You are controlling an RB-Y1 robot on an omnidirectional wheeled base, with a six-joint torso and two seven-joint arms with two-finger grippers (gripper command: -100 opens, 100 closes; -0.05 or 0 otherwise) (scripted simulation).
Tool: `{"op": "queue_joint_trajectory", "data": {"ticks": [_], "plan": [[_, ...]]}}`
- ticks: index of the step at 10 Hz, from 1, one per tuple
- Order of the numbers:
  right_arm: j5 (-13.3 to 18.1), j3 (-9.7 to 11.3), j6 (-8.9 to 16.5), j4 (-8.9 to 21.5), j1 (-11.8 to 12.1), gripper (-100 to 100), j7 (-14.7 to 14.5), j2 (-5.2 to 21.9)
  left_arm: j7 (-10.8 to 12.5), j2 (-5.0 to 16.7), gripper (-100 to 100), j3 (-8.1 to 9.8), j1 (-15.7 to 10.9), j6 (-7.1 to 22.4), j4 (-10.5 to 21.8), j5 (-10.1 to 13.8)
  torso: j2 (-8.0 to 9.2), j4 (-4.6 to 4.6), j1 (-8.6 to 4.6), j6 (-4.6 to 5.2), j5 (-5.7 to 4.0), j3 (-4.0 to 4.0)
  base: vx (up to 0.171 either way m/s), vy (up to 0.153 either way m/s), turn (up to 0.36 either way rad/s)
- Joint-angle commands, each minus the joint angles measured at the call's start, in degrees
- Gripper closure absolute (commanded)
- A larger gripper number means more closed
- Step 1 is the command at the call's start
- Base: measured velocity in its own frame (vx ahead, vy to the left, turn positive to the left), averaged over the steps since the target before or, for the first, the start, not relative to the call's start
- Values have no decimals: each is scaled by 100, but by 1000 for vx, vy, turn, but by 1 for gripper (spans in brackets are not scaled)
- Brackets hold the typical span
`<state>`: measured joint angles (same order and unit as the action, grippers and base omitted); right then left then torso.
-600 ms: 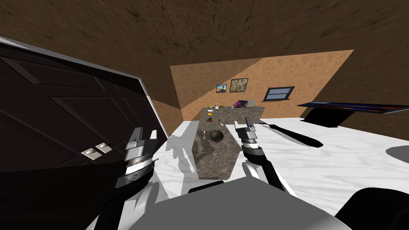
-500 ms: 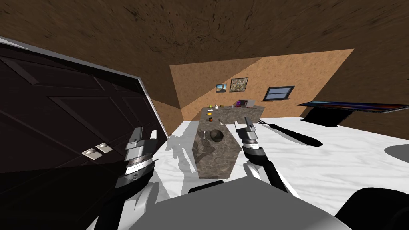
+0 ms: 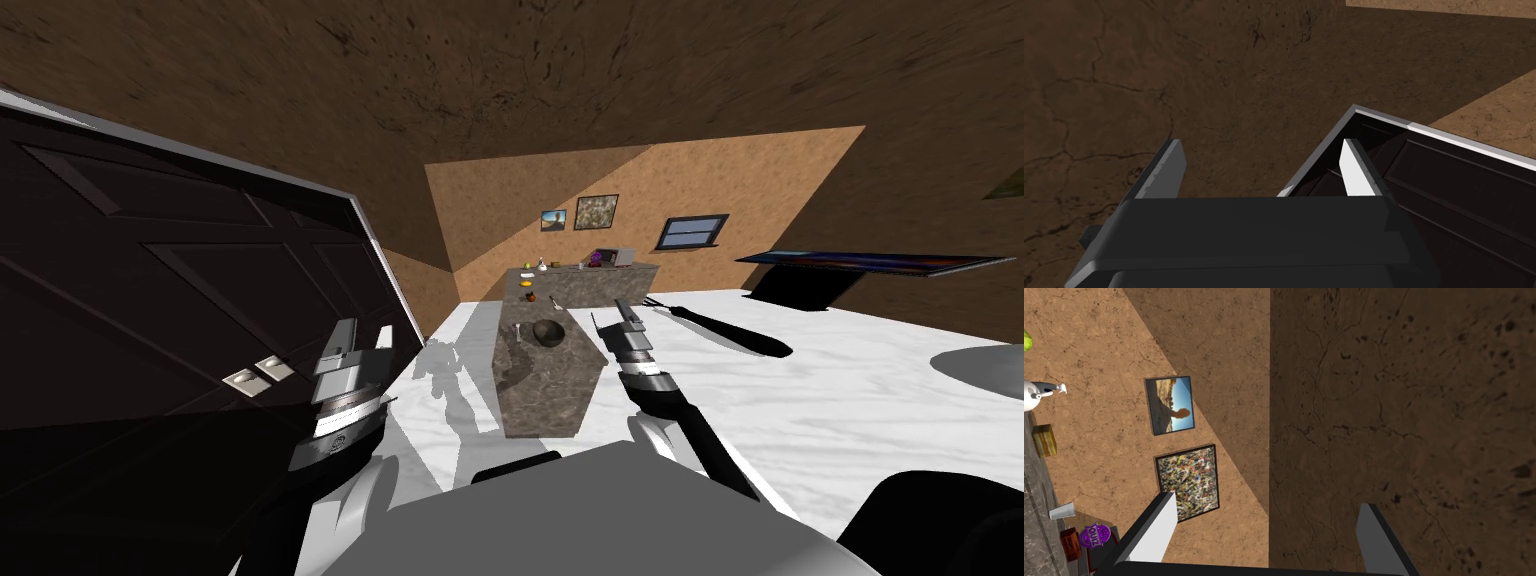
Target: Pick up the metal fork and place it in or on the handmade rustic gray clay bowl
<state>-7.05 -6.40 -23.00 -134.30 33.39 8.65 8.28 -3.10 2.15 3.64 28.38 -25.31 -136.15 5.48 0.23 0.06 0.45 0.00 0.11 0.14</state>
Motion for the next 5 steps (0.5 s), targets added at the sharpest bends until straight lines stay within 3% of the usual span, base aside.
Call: {"op": "queue_joint_trajectory", "data": {"ticks": [1,4,5], "plan": [[-140,-130,278,-55,129,-100,148,88,0,0,0,0,0,0,0,0,0,0,0,0,0,0,-34,105,-20],[-436,-391,725,-87,366,-100,458,243,0,0,0,0,0,0,0,0,-10,-2,0,0,0,-6,-34,124,-27],[-436,-391,761,-87,366,-100,458,243,0,0,0,0,0,0,0,0,-12,-3,-2,0,-1,-7,-27,87,-16]]}}
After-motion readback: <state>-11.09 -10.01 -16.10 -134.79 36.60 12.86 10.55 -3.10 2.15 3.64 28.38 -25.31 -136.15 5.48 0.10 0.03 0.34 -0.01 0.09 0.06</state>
